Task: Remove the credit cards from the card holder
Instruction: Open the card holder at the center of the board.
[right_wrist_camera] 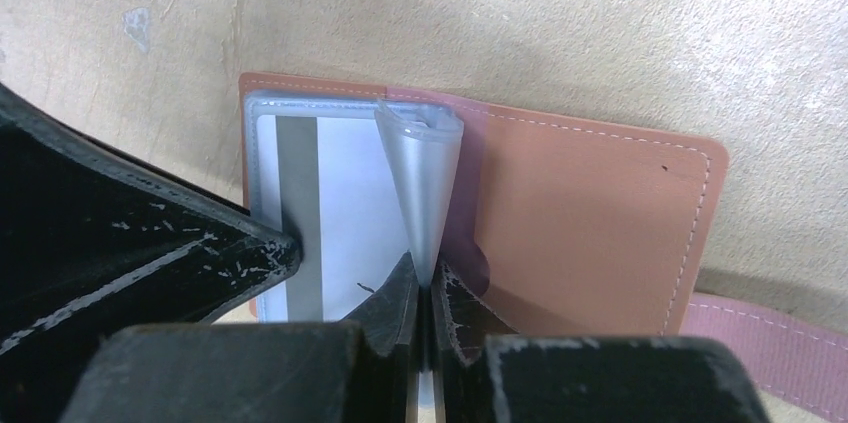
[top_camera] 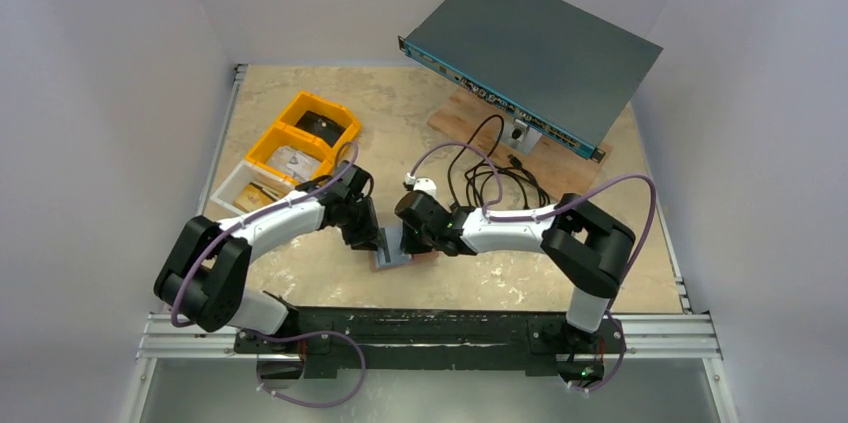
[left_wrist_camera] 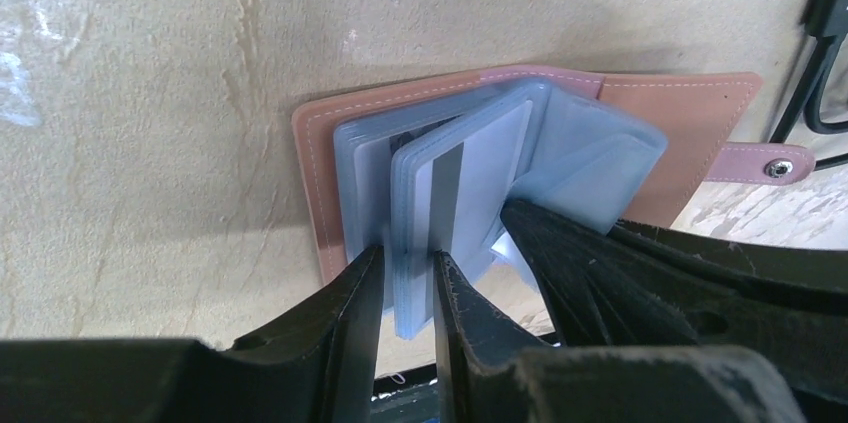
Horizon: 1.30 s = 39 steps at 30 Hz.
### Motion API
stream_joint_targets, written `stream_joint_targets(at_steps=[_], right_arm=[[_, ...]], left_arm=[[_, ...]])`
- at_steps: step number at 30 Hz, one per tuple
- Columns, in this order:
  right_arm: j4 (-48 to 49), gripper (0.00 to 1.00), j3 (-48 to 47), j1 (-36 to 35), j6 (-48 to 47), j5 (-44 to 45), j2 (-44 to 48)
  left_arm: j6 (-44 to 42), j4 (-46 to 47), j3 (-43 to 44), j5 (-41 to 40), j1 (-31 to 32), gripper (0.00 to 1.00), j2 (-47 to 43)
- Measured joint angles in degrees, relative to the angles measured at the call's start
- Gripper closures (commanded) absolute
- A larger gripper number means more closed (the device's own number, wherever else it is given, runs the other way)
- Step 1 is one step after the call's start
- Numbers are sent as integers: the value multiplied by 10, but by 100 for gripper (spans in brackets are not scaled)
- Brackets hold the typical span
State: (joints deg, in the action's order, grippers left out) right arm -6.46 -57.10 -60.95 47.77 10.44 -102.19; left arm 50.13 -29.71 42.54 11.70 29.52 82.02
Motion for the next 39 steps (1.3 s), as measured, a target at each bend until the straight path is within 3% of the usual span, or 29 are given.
stream_joint_targets(at_steps=[11, 14, 21, 26, 33, 39], right_arm=[[79, 100, 59, 24, 14, -59, 20], [100, 99, 78, 24, 21, -81, 26], [151, 97, 126, 33, 37, -122, 47], [178, 90, 157, 44, 48, -146, 65], [190, 66, 175, 47, 54, -156, 93], [184, 58, 176, 47, 55, -153, 136]], left_arm=[[-2, -82, 55, -98, 47, 78, -46], [-3, -92, 66, -110, 51, 82, -55], [-1, -48, 78, -75, 57, 89, 28], [3, -15, 79, -43, 66, 91, 82], [2, 11, 79, -30, 66, 92, 90], [-2, 29, 79, -15, 72, 91, 92]])
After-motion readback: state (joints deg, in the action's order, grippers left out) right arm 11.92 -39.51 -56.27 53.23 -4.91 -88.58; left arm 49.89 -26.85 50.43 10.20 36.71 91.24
